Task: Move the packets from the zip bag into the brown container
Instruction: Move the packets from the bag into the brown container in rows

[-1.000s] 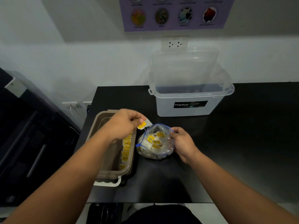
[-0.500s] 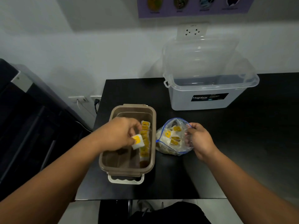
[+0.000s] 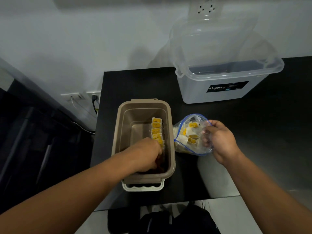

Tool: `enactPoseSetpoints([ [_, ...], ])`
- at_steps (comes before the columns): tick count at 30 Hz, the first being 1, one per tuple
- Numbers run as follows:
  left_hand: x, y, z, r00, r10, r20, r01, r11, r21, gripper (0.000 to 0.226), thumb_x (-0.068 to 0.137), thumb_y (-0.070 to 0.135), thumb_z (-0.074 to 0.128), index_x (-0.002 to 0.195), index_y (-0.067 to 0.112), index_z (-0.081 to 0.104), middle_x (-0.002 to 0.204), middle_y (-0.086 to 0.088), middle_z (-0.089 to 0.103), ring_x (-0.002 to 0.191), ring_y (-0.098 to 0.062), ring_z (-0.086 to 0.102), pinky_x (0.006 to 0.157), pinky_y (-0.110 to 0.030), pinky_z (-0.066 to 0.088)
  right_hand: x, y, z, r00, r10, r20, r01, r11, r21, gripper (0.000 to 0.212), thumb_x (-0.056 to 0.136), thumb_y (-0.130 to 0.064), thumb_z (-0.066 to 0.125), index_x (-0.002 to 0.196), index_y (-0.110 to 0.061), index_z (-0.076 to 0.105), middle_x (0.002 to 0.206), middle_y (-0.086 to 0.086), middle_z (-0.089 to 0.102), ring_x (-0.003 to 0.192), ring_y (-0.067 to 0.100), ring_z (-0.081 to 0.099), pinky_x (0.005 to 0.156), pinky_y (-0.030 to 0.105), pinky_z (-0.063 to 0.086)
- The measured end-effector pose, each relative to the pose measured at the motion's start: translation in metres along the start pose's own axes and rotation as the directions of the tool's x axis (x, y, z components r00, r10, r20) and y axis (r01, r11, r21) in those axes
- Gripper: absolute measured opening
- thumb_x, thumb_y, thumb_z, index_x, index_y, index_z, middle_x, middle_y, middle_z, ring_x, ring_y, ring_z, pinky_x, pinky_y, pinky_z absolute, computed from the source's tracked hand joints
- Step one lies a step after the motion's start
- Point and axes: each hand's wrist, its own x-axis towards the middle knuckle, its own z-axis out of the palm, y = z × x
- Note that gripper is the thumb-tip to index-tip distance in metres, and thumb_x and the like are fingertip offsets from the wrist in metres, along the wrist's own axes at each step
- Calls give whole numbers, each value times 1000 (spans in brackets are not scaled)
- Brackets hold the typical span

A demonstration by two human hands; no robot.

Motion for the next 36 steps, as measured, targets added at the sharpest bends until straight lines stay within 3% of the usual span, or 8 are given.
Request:
enactPoseSetpoints([
  [3,10,1,6,998,-48,-30,48,999,23,24,87,14,70,111,13,70,107,-10,68,97,-25,66,78,-30,50,-1,2,2,1000,-3,-12,3,1000,12,19,101,1,48,108,-12,59,69,2,53,50,12,41,49,27,33],
  [7,17,-4,9,994,-84,-72,86,996,22,25,88,13,71,112,11,69,110,-12,67,101,-26,66,81,-31,50,-4,3,4,1000,-8,-18,8,999,39,19,100,3,49,108,-12,58,67,2,53,50,12,40,51,29,31],
  [15,24,-9,13,990,-138,-19,139,990,38,30,85,26,77,110,12,67,101,-8,66,84,-20,60,77,-31,52,-5,7,7,1000,2,-13,-1,998,60,20,101,1,49,116,-9,58,67,2,53,52,13,40,52,31,30],
  [18,22,-14,12,987,-154,35,151,985,81,39,84,34,78,113,11,66,94,-5,62,84,-21,61,76,-32,53,-6,8,6,1000,-3,-9,4,998,61,18,103,-1,49,115,-10,59,68,1,53,50,12,41,51,29,31],
  [21,24,-16,14,980,-154,123,135,980,149,40,87,37,73,116,11,67,102,-6,68,91,-23,66,79,-33,53,-6,8,6,1000,-3,-1,3,997,75,17,103,-1,49,112,-11,59,69,2,53,50,12,41,51,29,31],
  [30,39,-9,27,945,-188,268,120,961,250,24,98,20,53,112,8,69,114,-12,69,105,-28,65,90,-36,52,-3,10,5,1000,1,6,-1,996,95,15,104,-5,51,101,-15,61,69,1,55,49,11,42,51,29,33],
  [36,40,-10,26,970,-188,155,152,964,219,24,96,19,58,112,5,69,112,-13,70,104,-29,67,87,-34,53,-4,12,5,1000,4,12,-5,996,91,13,104,-6,51,104,-15,61,70,2,55,51,11,43,52,29,34],
])
